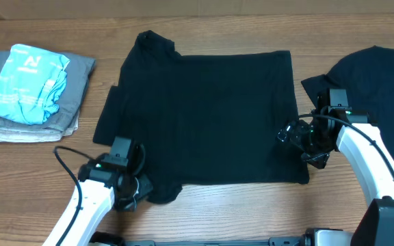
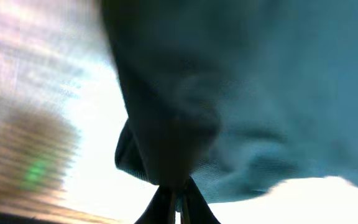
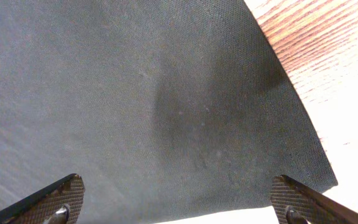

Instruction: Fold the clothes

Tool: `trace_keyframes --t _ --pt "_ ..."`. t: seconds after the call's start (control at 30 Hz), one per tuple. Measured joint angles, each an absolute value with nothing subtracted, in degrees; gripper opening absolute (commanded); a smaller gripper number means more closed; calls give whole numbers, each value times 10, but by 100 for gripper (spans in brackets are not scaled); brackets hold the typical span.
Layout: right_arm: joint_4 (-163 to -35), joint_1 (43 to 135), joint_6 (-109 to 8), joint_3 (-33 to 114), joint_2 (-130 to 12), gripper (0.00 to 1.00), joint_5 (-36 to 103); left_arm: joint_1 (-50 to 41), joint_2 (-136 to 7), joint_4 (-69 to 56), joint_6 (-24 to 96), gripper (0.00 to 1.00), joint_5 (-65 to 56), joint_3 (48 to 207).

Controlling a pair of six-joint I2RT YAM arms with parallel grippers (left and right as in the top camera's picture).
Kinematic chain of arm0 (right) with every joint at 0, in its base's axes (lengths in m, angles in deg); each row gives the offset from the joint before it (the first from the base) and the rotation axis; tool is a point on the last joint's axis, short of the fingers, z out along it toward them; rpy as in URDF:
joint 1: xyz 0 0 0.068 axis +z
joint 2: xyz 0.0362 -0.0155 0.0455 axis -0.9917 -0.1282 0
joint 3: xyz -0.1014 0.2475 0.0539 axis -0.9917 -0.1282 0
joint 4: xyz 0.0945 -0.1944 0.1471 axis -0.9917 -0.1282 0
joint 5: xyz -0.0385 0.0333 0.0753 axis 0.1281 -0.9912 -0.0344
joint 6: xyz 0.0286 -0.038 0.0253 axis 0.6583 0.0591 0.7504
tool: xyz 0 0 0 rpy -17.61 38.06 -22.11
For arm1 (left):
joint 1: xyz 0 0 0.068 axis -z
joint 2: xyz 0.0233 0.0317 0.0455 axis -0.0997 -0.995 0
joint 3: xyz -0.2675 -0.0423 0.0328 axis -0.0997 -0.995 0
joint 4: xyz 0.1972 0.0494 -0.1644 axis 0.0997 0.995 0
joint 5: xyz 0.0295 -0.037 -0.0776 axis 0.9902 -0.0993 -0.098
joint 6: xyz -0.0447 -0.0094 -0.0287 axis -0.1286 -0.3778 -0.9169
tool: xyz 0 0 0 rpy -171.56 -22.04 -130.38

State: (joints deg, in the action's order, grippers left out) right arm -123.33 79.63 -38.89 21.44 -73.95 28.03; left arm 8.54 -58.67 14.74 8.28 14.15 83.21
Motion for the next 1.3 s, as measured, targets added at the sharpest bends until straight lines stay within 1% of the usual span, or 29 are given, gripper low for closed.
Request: trace_keyframes --t 0.17,0.37,0.47,0.5,0.63,0.67,0.7,0.73,0.83,0.87,0.93,1.03,1.1,1.17,1.23,1.3 --pt "-1233 796 -389 214 -739 100 281 85 -587 124 84 4 160 877" --pt "-1233 796 -389 214 -739 100 280 85 -595 76 84 4 182 880" --pt "-1233 796 -389 214 -739 100 280 85 -620 44 84 3 189 880" --pt "-1233 796 -389 214 -739 100 280 85 -630 33 84 4 190 880" --pt "-1233 796 -389 214 -739 100 281 85 -678 -16 84 4 192 880" --pt "-1233 796 -389 214 -739 100 280 85 -689 -30 84 6 192 880" --pt "-1232 796 -389 214 -739 100 280 85 -698 -42 84 11 192 880" --pt "-1233 796 -389 214 -739 100 280 85 -706 -54 86 18 193 880" --pt "-1233 796 -389 214 -739 100 280 85 -714 -77 96 31 192 880" --pt "-1233 796 -389 214 -739 100 280 85 -714 -78 105 37 192 883" --pt "-1233 796 -389 214 -739 100 280 85 -714 -69 122 42 191 894" --pt "-1233 796 -389 214 -739 100 280 85 -715 -1 154 44 191 946" --pt "-1233 796 -389 214 -739 100 280 85 -715 41 166 51 193 976" --pt "-1233 796 -389 214 -739 100 280 85 -715 73 174 52 198 996" --pt "-1233 796 -389 214 -739 100 280 85 -715 104 181 50 203 1001" --pt "-1233 796 -389 214 -739 100 280 85 -715 136 186 46 208 1001"
